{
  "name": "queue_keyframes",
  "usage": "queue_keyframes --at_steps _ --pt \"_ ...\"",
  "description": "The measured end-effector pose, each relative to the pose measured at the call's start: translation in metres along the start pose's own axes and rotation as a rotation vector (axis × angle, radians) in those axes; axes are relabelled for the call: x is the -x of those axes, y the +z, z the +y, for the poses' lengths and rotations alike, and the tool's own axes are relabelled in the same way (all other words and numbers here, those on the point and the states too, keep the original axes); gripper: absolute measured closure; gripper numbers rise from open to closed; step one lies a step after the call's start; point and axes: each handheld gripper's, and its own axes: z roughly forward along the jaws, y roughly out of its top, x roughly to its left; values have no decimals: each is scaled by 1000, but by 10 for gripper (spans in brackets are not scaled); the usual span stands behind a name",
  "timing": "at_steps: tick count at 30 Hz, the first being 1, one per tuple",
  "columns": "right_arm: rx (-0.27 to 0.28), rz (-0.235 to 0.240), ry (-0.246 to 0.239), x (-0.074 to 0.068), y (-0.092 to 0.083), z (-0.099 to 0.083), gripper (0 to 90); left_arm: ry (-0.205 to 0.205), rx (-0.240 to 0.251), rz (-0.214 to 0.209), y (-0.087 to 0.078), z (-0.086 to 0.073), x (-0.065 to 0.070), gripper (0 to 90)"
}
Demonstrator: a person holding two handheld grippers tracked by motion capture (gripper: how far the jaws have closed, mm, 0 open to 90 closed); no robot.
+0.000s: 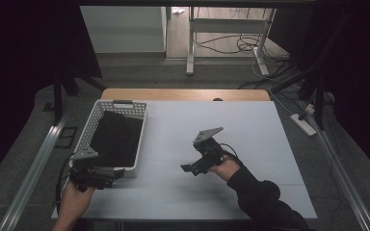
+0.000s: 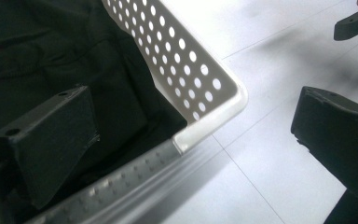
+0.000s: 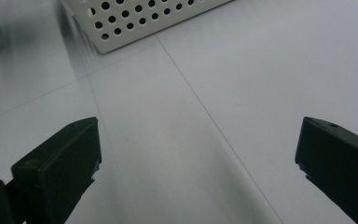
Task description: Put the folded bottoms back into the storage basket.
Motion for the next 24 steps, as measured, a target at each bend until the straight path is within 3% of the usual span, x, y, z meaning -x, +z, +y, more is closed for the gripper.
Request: queue_keyframes --at_steps 6,16,24 --pt "5 -1 8 0 -7 -6 2 -11 -10 0 -3 -10 4 0" --pt "10 -4 46 3 -19 -15 0 -1 19 12 -11 -19 11 0" --pt "3 -12 45 3 -26 -23 0 -15 -24 19 -11 -30 13 0"
